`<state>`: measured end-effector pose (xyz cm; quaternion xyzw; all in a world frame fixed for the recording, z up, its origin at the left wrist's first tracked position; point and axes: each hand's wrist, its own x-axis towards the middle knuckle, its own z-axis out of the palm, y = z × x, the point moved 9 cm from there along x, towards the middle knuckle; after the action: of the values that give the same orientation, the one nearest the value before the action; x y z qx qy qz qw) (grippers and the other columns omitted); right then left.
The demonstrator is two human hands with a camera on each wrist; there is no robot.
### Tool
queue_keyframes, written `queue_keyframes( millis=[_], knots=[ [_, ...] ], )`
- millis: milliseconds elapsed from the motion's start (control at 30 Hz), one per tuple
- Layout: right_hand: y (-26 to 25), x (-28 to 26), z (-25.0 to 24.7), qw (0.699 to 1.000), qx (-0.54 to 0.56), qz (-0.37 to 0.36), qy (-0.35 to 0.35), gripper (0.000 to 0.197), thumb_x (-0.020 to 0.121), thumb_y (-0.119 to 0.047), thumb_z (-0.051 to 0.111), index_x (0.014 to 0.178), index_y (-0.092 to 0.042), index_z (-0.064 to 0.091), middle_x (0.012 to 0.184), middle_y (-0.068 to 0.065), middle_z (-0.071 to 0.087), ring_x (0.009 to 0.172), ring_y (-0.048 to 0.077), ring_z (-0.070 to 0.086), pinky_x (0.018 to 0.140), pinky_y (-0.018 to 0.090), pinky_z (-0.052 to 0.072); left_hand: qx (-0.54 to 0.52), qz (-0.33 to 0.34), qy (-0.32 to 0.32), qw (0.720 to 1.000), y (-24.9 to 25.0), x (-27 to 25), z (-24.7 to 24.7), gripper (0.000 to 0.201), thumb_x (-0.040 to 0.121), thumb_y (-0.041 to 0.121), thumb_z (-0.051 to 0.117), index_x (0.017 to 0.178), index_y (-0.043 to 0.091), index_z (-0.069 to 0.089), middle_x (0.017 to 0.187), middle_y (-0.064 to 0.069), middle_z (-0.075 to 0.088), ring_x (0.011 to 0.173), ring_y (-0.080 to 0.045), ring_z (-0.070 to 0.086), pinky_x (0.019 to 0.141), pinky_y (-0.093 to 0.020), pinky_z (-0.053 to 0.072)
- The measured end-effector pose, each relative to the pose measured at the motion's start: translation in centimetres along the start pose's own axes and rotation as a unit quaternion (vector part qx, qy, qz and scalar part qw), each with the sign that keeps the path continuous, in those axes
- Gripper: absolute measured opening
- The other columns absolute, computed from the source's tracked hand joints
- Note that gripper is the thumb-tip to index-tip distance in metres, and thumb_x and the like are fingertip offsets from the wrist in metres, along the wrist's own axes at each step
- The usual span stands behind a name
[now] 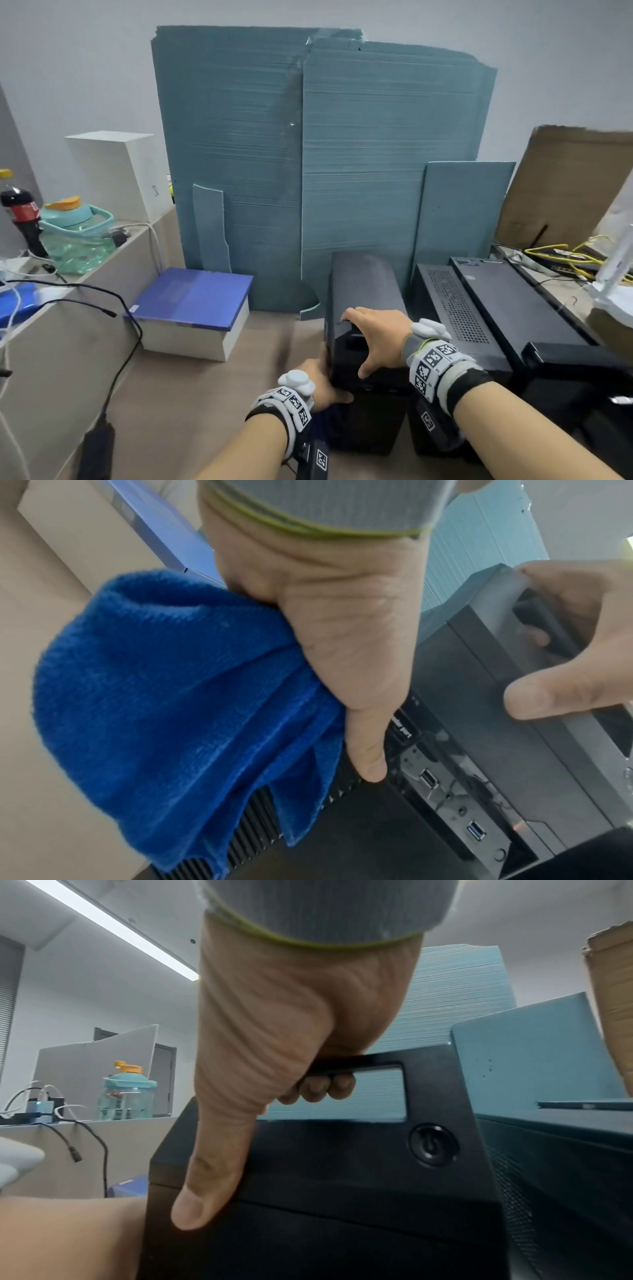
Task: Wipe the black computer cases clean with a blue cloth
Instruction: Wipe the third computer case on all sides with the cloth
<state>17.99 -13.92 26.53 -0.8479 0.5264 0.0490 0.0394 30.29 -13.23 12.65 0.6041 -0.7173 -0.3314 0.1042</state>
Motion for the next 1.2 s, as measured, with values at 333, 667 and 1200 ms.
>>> queue_keyframes(
  millis=[333,667,1200],
  knots=[
    [3.2,-1.1,0.4,1.0,0.009,0.017,-0.018,0.087,0.048,-0.062,0.088,0.113,-0.035,0.038,0.109,-0.014,0.057,0.093,0.018,0.063,0.078,0.04,0.055,-0.047,0.028,0.0,0.998,2.3,1.0,2.3,0.106,0.044,0.067,0.079,0.136,0.06,0.027,0.099,0.024,0.071,0.09,-0.005,0.07,0.081,-0.033,0.059],
    [5.1,-3.5,-0.2,0.999,0.004,0.038,-0.022,0.08,0.054,-0.063,0.087,0.109,-0.035,0.036,0.105,-0.013,0.055,0.087,0.019,0.062,0.076,0.043,0.056,-0.044,0.042,-0.02,0.998,4.2,2.4,4.2,0.112,0.046,0.068,0.078,0.143,0.055,0.023,0.102,0.022,0.071,0.092,-0.006,0.07,0.084,-0.034,0.058],
    [-5.5,-0.2,-0.3,0.985,0.134,-0.049,0.102,0.048,0.091,-0.041,0.057,0.135,-0.028,0.045,0.118,-0.005,0.045,0.104,0.019,0.048,0.095,0.038,0.042,-0.19,0.028,0.042,0.981,-1.3,1.1,-3.4,0.021,0.093,0.029,0.065,0.077,0.015,0.067,0.066,0.006,0.068,0.061,-0.001,0.054,0.068,-0.023,0.051]
  ],
)
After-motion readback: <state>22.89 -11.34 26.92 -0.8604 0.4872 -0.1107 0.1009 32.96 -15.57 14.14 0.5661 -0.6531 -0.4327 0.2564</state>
